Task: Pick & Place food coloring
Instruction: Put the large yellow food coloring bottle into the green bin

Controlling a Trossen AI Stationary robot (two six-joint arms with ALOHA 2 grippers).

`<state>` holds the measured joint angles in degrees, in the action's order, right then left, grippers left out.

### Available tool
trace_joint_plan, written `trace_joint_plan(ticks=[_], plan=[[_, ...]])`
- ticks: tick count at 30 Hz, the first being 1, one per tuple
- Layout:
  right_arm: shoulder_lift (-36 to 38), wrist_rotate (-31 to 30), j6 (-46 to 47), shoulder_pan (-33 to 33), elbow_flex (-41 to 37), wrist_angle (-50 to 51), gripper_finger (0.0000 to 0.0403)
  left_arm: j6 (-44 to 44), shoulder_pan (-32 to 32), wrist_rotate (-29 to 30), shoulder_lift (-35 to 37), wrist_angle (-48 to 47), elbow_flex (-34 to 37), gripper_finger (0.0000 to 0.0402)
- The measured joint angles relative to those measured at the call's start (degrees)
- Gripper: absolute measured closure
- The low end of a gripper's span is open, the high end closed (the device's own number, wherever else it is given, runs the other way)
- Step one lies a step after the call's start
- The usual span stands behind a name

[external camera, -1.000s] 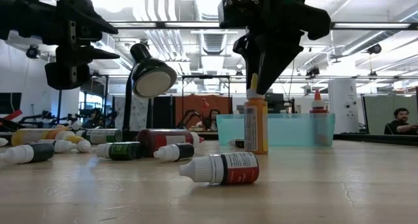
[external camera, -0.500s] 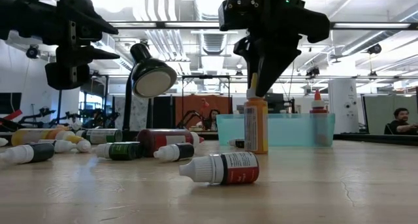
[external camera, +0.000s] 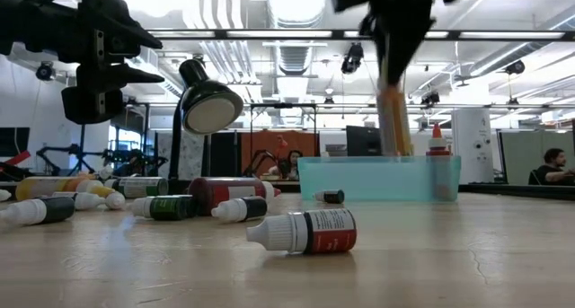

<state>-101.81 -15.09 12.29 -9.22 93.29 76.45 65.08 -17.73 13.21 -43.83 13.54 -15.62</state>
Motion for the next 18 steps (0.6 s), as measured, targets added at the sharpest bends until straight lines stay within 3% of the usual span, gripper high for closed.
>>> trace_joint_plan(ticks=[5,9,14,18], plan=[[7.8,-4.2,7.0,5.2,2.9,2.9,0.0301,0.0,0.0,1.1,0.0,0.0,0.0,0.0261],[13.8,-4.9,10.9,13.4,0.4,3.1,0.0301,0.0,0.0,1.5,0.0,0.1,0.0,0.0262],[16.1,-4.5,10.0,24.5,-4.7,1.8,0.0301,0.0,0.0,1.5,0.0,0.1,0.0,0.0262],[14.9,-0.5,5.6,30.9,-9.5,-3.9,0.0301,0.3,0.0,1.5,0.0,0.1,0.0,0.0261]])
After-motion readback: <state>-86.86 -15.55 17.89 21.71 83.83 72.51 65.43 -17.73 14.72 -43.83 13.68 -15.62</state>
